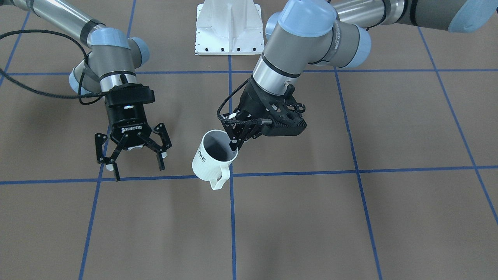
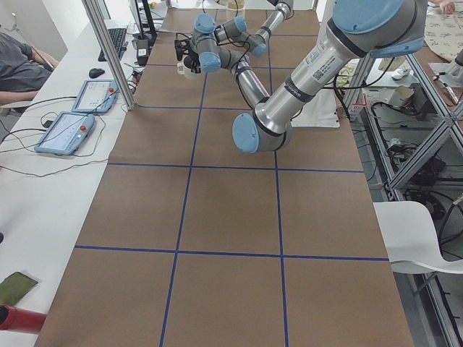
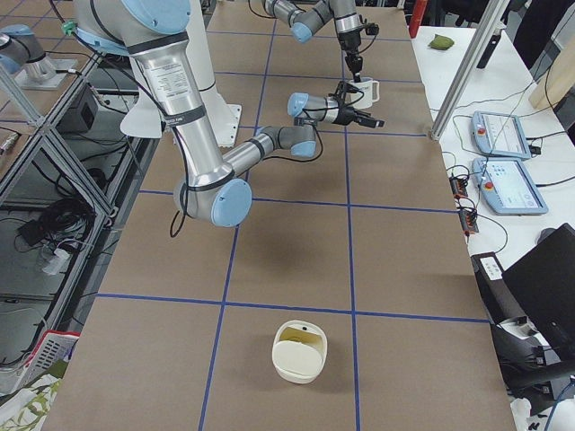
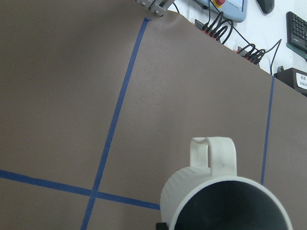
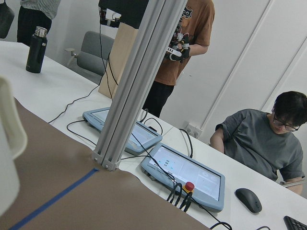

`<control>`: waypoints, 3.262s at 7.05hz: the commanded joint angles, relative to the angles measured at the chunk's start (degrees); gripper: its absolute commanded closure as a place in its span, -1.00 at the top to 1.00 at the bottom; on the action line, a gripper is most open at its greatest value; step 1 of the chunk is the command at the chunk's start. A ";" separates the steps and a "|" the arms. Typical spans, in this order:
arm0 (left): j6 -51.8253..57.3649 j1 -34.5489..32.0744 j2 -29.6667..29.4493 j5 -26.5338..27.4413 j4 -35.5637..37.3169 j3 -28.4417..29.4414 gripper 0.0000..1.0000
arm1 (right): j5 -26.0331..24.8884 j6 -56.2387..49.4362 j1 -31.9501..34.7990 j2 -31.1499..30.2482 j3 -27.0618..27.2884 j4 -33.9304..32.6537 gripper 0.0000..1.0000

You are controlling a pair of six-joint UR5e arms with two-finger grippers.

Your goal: Left arm hands cup to right arm to dump lemon

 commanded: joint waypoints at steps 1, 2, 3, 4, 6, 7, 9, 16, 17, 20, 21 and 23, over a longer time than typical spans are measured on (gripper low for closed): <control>4.20 -1.48 1.77 -0.09 0.13 0.32 -1.00 | 9.51 5.48 6.43 -1.95 0.00 -1.59 1.00; 5.79 -2.01 3.26 -0.26 0.13 0.23 -1.00 | 15.38 7.87 10.03 -1.87 0.61 -6.03 1.00; 7.64 -2.37 4.84 -0.26 0.13 0.06 -1.00 | 19.10 8.07 13.02 -1.26 0.70 -11.12 1.00; 9.74 -2.46 7.64 -0.26 0.13 -0.64 -1.00 | 23.57 8.60 15.22 -0.73 0.87 -15.96 1.00; 18.24 -4.56 15.54 -0.44 0.13 -4.15 -1.00 | 26.33 13.14 16.65 -0.38 3.41 -20.66 1.00; 21.60 -6.22 18.63 -1.66 0.13 -5.38 -1.00 | 28.17 15.95 16.57 0.15 3.95 -23.63 1.00; 29.59 -9.65 24.16 -4.39 0.04 -7.06 -1.00 | 31.43 17.83 16.65 3.22 5.00 -35.04 1.00; 64.12 -20.46 44.47 -15.54 -0.66 -8.12 -1.00 | 67.87 1.55 34.65 -1.08 6.85 -53.06 1.00; 66.87 -20.74 46.41 -15.56 -0.66 -8.03 -1.00 | 68.96 -2.09 35.80 -1.43 6.85 -55.54 1.00; 68.04 -20.39 48.19 -15.64 -0.84 -7.51 -1.00 | 71.17 -8.35 36.69 -3.27 7.03 -58.02 1.00; 68.04 -20.30 48.19 -15.56 -0.93 -7.33 -0.76 | 70.47 -9.93 36.69 -3.62 6.85 -58.11 1.00; 68.12 -20.39 48.28 -15.12 -1.10 -7.50 0.99 | 71.16 -11.97 37.74 -3.98 5.89 -58.29 1.00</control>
